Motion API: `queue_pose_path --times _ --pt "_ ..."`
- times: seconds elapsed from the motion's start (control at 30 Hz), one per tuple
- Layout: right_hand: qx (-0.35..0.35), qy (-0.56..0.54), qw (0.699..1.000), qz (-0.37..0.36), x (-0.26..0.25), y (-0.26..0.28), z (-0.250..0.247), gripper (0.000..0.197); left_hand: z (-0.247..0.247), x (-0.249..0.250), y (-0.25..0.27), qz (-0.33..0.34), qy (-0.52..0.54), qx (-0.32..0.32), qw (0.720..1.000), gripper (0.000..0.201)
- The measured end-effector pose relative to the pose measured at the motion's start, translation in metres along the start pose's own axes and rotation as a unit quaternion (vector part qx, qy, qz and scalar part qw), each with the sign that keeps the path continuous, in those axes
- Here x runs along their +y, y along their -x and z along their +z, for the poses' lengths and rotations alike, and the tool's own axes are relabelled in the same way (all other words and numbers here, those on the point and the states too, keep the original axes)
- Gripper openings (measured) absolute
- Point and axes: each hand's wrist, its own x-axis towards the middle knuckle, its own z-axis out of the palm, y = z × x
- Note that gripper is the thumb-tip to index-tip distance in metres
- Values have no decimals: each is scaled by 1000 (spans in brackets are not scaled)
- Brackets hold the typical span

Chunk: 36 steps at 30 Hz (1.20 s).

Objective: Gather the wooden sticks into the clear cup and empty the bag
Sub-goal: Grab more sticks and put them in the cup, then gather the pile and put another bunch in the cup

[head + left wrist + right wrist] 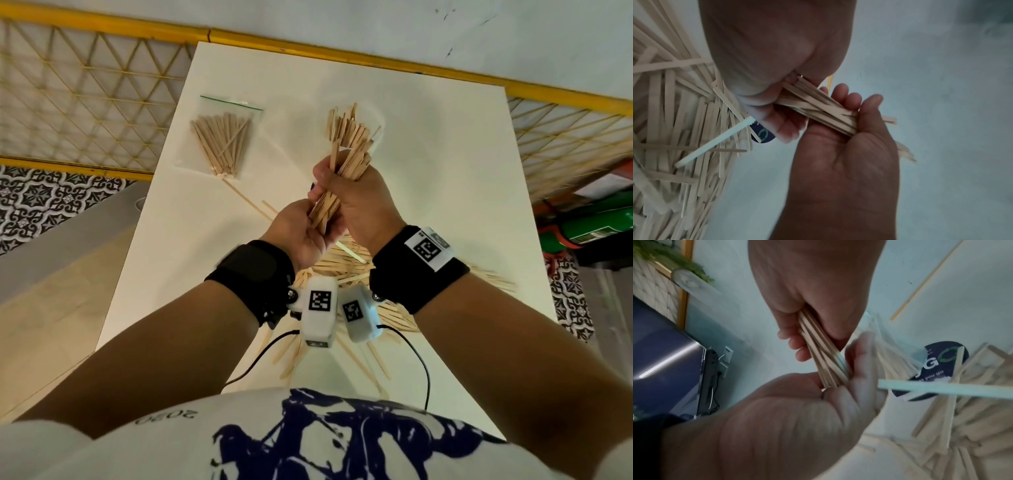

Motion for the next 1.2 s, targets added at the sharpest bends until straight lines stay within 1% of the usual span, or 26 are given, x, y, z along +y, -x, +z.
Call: queue_pose_path --times 0.07,0.17,0.23,0.27,0.33,0.4,0.47,0.5,0.53,0.6,0.63,0.67,0.7,0.73,0.77,0.8,0.83,0.87,0.9,0.93,0.97,1.03,1.1,1.13,1.17,1.2 --pt "26 16 998 -48 -14 -13 -2 7 -7 -1 -7 -22 -45 23 998 39" --pt "110 -33 980 -160 -56 -44 -16 15 -26 1 -11 -49 -165 57 983 33" --pt "141 -39 963 -224 -80 -63 -26 13 -35 1 -12 -23 -264 75 961 30" --pt "146 -33 959 -242 -86 -70 -29 12 -38 1 -12 2 -323 90 942 30" --pt "144 -1 964 -225 -78 -87 -30 9 -45 3 -16 73 -456 124 878 33" --pt "123 57 977 -163 -60 -99 -30 11 -55 8 -27 137 -571 146 796 43" --pt "108 121 978 -134 -44 -100 -36 21 -66 17 -39 171 -662 165 711 52" --pt "117 128 974 -144 -39 -99 -42 25 -71 21 -47 178 -690 177 679 57" --pt "144 114 969 -168 -36 -95 -50 24 -75 24 -55 173 -708 191 658 62" --pt "240 76 943 -216 -31 -84 -70 14 -78 29 -69 159 -733 217 625 68" --pt "286 70 931 -216 -23 -77 -81 10 -78 27 -72 159 -755 213 600 67" --pt "312 74 927 -195 -14 -69 -89 7 -78 24 -75 173 -776 191 576 67" --pt "309 87 934 -157 0 -63 -95 7 -76 20 -75 191 -793 161 556 67" --pt "275 133 946 -106 17 -58 -98 9 -74 12 -76 214 -799 128 546 66" --pt "209 215 952 -57 32 -53 -99 13 -71 5 -74 234 -800 97 545 66" --pt "123 315 941 -17 47 -47 -97 18 -69 -5 -70 252 -795 68 547 63" --pt "36 408 912 1 60 -43 -93 23 -68 -14 -67 266 -790 43 551 60" --pt "-44 474 879 -5 72 -41 -89 28 -68 -23 -63 284 -785 21 550 57" --pt "-109 514 851 -15 83 -39 -86 34 -68 -32 -58 295 -782 3 549 56" --pt "-150 550 821 -26 91 -38 -83 40 -68 -40 -53 303 -783 -12 544 56" --pt "-175 593 785 -34 99 -35 -83 45 -69 -48 -46 301 -785 -23 540 57" --pt "-182 663 725 -55 106 -28 -90 52 -72 -55 -35 284 -791 -46 540 58" --pt "-195 681 702 -73 103 -12 -102 55 -77 -57 -22 283 -793 -78 533 60" --pt "-210 681 698 -74 101 -5 -110 57 -81 -58 -14 285 -800 -89 520 64" --pt "-226 679 695 -66 99 1 -118 65 -87 -58 -7 278 -815 -90 500 75" --pt "-241 683 687 -50 96 7 -127 80 -94 -59 2 258 -836 -80 478 92"
